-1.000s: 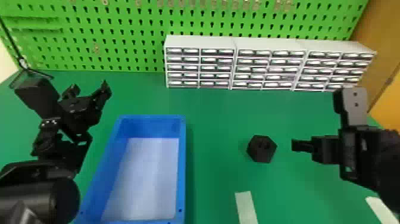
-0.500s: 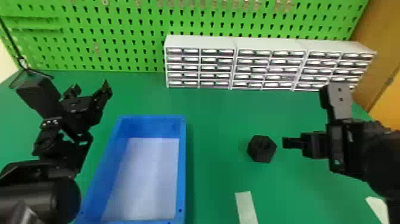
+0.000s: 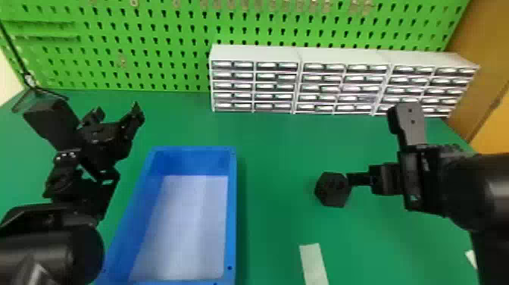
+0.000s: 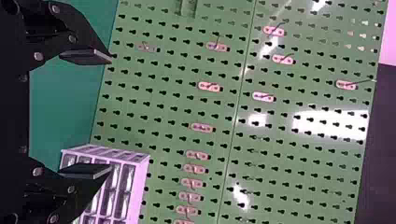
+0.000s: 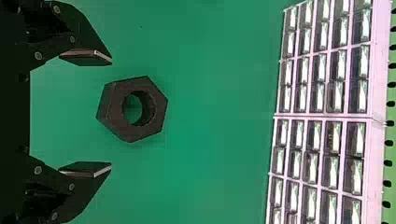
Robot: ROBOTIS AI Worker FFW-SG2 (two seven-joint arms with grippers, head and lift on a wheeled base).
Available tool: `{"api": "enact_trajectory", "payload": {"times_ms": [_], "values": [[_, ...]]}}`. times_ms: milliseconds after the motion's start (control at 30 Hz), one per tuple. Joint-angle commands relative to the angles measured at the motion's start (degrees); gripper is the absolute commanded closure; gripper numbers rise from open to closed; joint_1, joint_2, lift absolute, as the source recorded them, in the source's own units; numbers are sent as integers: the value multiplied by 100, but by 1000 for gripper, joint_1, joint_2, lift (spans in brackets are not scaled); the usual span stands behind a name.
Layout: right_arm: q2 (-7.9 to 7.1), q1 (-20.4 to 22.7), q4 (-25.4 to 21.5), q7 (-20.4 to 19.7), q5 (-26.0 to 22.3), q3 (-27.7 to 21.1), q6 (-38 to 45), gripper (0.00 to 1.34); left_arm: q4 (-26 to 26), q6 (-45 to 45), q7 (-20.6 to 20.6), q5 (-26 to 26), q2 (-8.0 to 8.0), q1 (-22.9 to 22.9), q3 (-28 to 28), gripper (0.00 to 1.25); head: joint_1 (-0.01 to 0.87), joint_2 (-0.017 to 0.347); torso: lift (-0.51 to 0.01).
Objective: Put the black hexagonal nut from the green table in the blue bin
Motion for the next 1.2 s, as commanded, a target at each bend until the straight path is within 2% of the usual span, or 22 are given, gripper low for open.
{"api": "enact_trajectory", "payload": {"times_ms": [0,533,900,1167], "values": [[-17,-37,54,0,0,26,8,464,12,0,-3,0,0,1,-9,433,692,8,-97],[-53,-335,590,0,0,255,-18,464,21,0,-3,0,0,10,-9,433,692,8,-97],[-70,-661,1346,9,0,536,-351,464,30,0,-3,0,0,10,-18,433,692,8,-97],[-26,-775,1768,9,26,650,-624,464,30,0,-3,0,0,10,-18,433,692,8,-97]]}}
